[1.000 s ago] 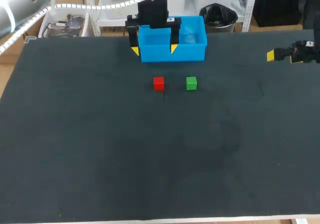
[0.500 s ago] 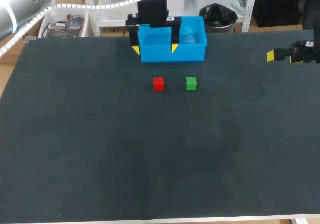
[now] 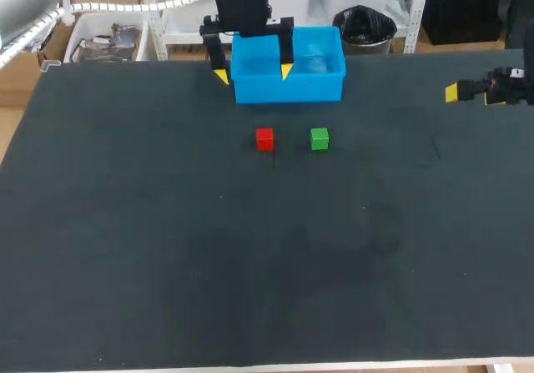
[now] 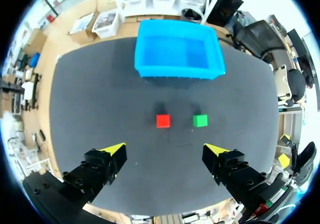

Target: Use the left arm to pick the red cube and place it into the blue plastic box first, then use the right arm to grasp the green cube and put it into the same blue plastic box after the first action is fully finished.

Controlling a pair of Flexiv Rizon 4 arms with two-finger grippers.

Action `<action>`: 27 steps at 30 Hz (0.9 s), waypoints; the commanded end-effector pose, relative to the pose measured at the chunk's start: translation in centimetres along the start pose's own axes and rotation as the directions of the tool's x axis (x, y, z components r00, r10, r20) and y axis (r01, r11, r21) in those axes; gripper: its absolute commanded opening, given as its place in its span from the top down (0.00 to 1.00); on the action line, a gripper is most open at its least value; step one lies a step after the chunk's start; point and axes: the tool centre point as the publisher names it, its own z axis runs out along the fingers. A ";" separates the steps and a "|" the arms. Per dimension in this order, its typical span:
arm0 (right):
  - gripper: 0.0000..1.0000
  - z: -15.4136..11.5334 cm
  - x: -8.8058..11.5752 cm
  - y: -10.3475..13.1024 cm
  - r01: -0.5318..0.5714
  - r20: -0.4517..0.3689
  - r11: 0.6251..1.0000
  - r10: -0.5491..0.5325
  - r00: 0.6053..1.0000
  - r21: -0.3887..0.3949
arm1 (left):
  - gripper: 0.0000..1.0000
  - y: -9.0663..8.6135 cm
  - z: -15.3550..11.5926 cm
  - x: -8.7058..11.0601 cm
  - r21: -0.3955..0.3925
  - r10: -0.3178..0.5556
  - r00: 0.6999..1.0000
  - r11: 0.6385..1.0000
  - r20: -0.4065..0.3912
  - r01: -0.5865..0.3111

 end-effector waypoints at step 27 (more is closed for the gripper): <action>0.00 0.0 0.0 0.0 0.000 0.000 1.000 0.000 1.000 0.000 | 0.00 0.2 1.2 0.3 -0.003 -0.002 1.000 1.000 -0.017 0.002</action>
